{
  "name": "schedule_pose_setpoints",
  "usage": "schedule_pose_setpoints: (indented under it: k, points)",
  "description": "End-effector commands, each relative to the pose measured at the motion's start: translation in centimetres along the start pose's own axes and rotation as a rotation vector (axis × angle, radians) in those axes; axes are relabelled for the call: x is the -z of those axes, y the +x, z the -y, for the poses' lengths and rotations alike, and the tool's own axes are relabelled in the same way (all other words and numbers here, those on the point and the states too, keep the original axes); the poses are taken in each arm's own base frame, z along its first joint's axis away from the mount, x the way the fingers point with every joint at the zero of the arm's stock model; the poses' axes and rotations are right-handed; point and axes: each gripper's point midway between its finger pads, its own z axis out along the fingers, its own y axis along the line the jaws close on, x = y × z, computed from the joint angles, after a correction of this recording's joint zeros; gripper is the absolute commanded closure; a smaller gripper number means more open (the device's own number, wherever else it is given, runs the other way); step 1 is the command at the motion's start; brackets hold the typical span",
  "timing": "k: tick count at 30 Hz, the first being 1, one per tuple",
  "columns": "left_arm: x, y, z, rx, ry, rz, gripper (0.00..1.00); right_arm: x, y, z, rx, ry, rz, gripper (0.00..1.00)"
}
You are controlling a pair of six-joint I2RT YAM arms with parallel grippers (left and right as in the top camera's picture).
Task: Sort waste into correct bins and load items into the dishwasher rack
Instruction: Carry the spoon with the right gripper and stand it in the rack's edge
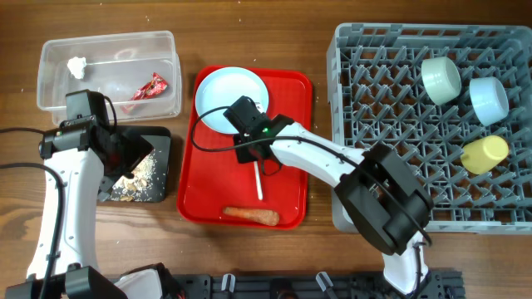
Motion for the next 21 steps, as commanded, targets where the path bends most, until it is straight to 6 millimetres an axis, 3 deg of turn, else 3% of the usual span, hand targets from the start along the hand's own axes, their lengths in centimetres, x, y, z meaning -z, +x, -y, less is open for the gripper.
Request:
schedule_pose_setpoints:
  k: [1,6,7,9,12,14,16,20,21]
  points:
    - [0.3,-0.1,-0.1,0.009,0.008,0.009,0.00,2.5,0.0,2.1,-0.002,0.065,0.009,0.96]
    - [0.3,-0.2,-0.1,0.009,0.009,0.010,0.00,11.1,-4.3,5.8,0.016,0.073,0.176,0.96]
    - [0.3,-0.2,0.0,0.009,0.009,0.011,0.00,14.0,-5.7,7.6,-0.001,0.074,0.242,0.96]
    - [0.3,-0.2,0.0,0.009,0.010,0.012,0.00,17.8,-7.3,10.9,-0.019,0.095,0.330,0.95]
    - [0.3,-0.1,0.1,0.009,0.018,0.006,0.00,21.1,-8.0,16.6,-0.062,0.153,0.382,0.96]
    - [0.3,0.0,0.3,0.009,0.029,-0.001,0.00,21.1,-7.4,18.6,-0.070,0.158,0.348,0.96]
    - [0.3,0.0,0.4,0.009,0.034,-0.001,0.00,19.5,-5.8,21.1,-0.112,0.140,0.253,0.96]
    - [0.3,0.0,0.4,0.009,0.034,-0.001,0.00,16.3,-4.5,21.7,-0.095,0.117,0.137,0.95]
    - [0.3,0.0,0.4,0.009,0.034,-0.001,0.00,15.5,-4.3,21.6,-0.092,0.109,0.116,0.91]
